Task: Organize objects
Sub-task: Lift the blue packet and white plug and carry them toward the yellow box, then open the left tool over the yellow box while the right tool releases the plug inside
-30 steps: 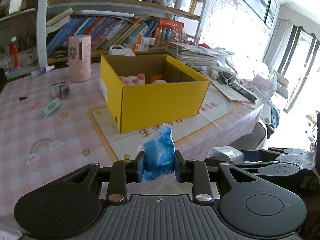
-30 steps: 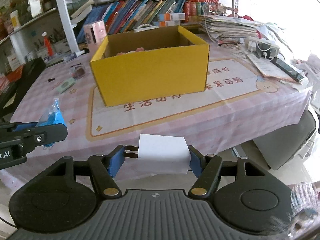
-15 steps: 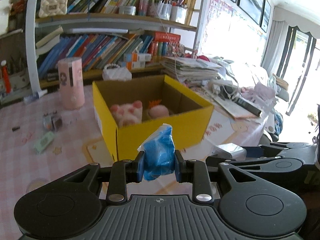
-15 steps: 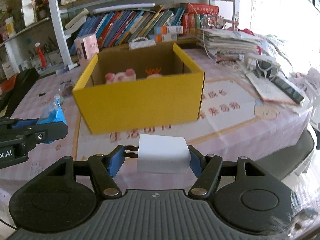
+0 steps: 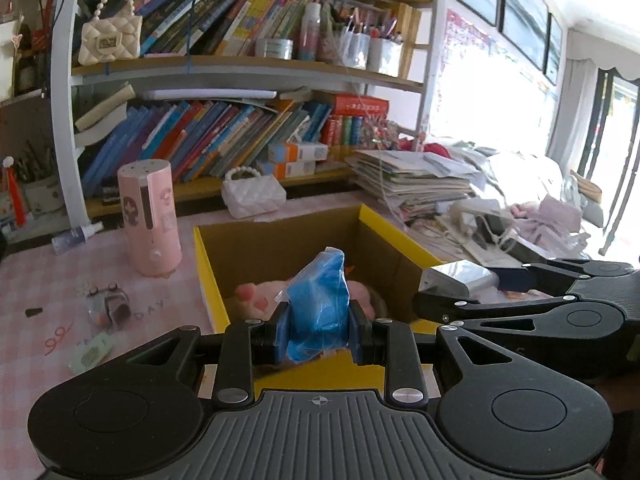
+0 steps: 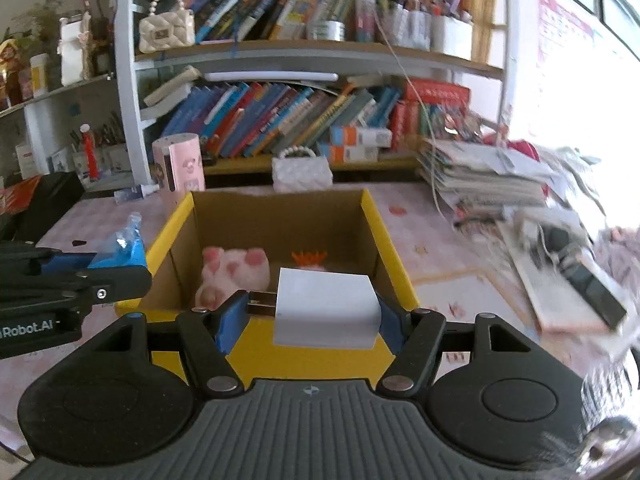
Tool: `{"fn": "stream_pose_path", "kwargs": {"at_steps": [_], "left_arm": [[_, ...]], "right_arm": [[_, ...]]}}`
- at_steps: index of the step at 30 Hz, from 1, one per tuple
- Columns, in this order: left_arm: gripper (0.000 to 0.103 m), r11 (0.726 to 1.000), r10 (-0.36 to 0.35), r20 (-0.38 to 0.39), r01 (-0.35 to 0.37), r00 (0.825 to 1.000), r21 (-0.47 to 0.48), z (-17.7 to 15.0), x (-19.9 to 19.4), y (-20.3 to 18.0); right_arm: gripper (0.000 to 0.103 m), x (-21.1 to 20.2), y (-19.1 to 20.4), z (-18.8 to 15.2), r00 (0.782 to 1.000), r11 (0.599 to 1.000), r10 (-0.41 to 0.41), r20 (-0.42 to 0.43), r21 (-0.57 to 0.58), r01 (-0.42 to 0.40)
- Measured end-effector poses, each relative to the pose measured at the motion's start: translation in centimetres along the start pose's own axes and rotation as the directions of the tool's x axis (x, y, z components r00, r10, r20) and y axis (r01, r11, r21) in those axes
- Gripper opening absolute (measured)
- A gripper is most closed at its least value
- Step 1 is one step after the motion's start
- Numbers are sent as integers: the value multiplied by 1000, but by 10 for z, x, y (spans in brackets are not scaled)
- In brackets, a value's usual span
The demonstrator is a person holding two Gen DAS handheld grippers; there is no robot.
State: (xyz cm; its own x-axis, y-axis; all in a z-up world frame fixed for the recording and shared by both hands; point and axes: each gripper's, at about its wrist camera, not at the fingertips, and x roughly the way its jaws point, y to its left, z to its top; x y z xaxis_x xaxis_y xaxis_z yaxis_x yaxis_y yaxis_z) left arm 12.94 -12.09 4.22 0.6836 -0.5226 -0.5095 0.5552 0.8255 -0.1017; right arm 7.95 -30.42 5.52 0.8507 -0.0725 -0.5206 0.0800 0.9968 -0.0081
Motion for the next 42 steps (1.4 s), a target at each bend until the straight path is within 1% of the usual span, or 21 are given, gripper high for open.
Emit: {"fn": "stream_pose_path", "kwargs": {"at_steps": [3,9,16,22,23,29,34,37,39,40,42], "left_arm": [[27,1000,14,-20,-14,1000,-6,3,14,-1],[27,999,42,-75,-43,996,-20,3,41,-3],[27,995,87,-135,-93,987,-35,1,66,1],[27,992,110,-182,-120,977,-42,-5,79,1],[27,992,111,-189,-121,976,-44,-6,81,1],[27,990,130,-183,-138,975,-35,-6,81,-1],[27,988,143,-177,-151,974,-34,-8,79,-2],[28,985,152,-171,-163,974,-52,-9,76,-2],[30,983,156,-166,-169,974,-66,-10,72,-2],[31,983,156,-161,-170,974,-73,-10,70,-1],[36,982,155,-149,-169,977,-86,-11,64,-2]], "right_arm": [[65,17,-5,6,1000,1000,27,-9,-13,-27],[65,53,-14,11,995,997,77,-61,-21,-78],[65,88,-21,11,980,989,138,-146,-39,-146],[65,107,-22,9,969,983,157,-192,-70,-173],[65,108,-21,8,970,981,156,-186,-85,-174],[65,111,-23,10,966,974,184,-182,-100,-205],[65,109,-23,9,966,972,189,-178,-103,-209],[65,108,-23,8,967,974,184,-176,-100,-203],[65,107,-20,6,968,975,177,-178,-104,-197],[65,105,-20,6,968,976,176,-176,-93,-195],[65,102,-21,6,968,979,180,-174,-63,-193]]}}
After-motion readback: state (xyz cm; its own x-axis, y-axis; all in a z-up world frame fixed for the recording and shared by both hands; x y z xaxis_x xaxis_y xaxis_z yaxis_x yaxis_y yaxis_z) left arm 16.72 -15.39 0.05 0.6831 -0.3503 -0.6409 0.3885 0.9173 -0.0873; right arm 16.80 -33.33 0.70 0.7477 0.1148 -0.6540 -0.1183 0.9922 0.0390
